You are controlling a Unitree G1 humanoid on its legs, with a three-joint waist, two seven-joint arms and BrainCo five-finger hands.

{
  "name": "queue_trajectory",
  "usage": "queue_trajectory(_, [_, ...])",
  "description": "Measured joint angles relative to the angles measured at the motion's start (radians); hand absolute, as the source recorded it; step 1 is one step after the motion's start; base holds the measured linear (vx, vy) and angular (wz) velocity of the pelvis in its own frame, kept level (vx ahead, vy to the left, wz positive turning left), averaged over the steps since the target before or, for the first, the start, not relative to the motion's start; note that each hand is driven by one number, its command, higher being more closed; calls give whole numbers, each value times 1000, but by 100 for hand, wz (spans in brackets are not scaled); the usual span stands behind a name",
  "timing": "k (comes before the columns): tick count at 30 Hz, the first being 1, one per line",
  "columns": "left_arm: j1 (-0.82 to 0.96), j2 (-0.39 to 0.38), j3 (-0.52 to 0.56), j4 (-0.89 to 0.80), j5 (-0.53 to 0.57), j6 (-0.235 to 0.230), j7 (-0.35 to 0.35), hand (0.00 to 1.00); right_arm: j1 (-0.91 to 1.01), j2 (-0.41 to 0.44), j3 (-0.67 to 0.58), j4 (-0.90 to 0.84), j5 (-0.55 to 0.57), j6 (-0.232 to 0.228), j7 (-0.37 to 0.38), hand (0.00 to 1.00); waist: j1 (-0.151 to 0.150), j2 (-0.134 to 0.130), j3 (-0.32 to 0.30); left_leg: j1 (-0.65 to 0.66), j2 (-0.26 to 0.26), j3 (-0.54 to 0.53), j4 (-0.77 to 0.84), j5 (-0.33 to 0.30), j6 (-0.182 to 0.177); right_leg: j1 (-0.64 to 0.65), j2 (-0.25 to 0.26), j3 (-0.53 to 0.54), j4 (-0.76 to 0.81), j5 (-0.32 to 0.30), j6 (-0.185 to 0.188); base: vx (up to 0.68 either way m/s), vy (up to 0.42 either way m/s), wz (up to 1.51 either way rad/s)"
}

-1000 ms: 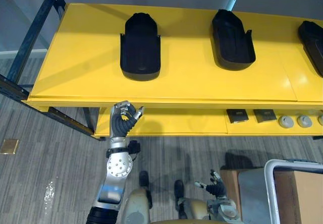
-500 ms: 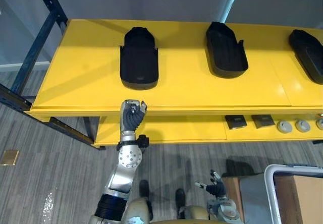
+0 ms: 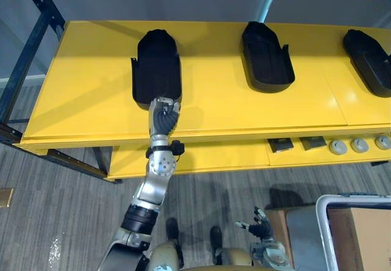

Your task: Walk over and take plastic housings, then place them on the shelf

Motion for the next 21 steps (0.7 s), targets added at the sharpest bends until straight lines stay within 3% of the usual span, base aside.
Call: queue_trajectory(21, [-241,60,25,219,0,40,-4,100,-10,2,14,-8,-6,-3,1,0,-33,-12,-3,-67,7,8,32,-1,2,-68,4,18,20,8,1,-12,-6,-2])
